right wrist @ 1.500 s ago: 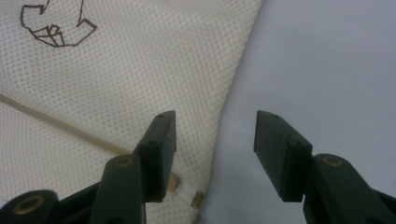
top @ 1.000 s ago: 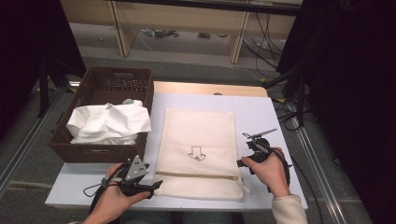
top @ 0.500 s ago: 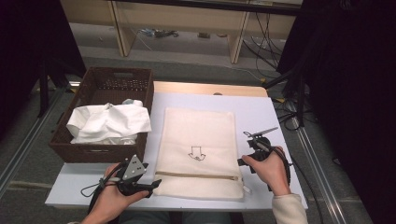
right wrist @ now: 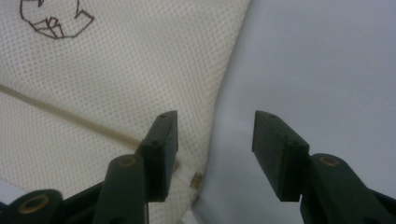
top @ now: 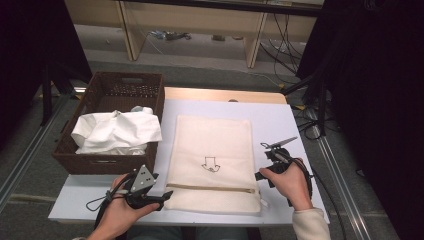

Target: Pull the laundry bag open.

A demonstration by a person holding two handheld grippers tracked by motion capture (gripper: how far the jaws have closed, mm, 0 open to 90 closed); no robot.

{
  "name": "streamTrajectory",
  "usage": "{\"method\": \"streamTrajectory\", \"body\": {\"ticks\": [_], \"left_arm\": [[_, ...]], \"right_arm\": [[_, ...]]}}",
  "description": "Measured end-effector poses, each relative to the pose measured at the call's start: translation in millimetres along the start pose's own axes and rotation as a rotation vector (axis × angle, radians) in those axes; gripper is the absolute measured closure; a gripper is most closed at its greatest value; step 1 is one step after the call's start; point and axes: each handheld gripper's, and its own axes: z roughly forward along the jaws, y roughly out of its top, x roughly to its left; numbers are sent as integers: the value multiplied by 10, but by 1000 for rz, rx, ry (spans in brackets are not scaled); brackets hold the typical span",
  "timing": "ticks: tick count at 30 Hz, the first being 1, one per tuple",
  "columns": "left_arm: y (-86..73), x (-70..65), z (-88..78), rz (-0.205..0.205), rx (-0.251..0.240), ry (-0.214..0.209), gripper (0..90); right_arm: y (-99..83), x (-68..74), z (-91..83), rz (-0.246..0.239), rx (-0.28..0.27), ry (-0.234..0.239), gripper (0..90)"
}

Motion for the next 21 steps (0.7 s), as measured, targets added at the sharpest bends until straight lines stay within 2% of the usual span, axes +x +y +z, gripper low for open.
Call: {"method": "streamTrajectory", "body": {"ticks": [1,2,3,4,5,7,8,9,10,12,13,14,15,16,17,18,19,20,21], "left_arm": [[5,1,-2,5,-2,3,265],[10,-3,-7,17,-3,1,266],[2,-21,-3,-5,-5,-1,267],[3,-19,-1,1,0,4,268],[5,-18,0,5,0,3,268],[6,-18,0,5,0,2,269],[6,-17,0,3,-3,1,271],[4,-17,0,-3,-7,-7,271],[0,2,-5,8,-5,-6,271],[-9,17,-1,4,-16,-6,272],[-9,17,-1,4,-16,-6,272],[-9,19,-4,-2,-13,-4,272],[-14,11,2,-22,-10,-3,273],[-14,11,2,-22,-10,-3,274],[-9,23,9,-6,-13,-2,274],[-13,5,15,-38,-6,-19,275],[-13,5,15,-38,-6,-19,275],[-9,12,17,-15,-7,-15,276],[-9,6,23,-19,-16,-15,276]], "right_arm": [[-8,13,-4,5,9,-6,521],[-23,1,7,-28,3,3,520],[-31,4,9,-26,9,2,521],[-39,57,-15,48,60,-1,521],[-48,19,14,-17,40,-5,521],[-51,20,23,-26,37,-5,521],[-54,81,4,39,73,-8,528],[-54,81,4,39,73,-8,528],[-54,44,28,-35,41,-10,531],[-66,28,65,-53,32,-11,534],[-66,28,65,-53,32,-11,534],[-73,38,70,-28,49,-11,534],[-86,23,107,-43,55,-7,546],[-86,23,107,-43,55,-7,546],[-92,28,117,-29,66,-4,547],[-93,38,149,-39,71,10,547],[-89,48,157,-45,70,15,547],[-89,53,164,-48,84,22,554],[-89,53,164,-48,84,22,554]]}}
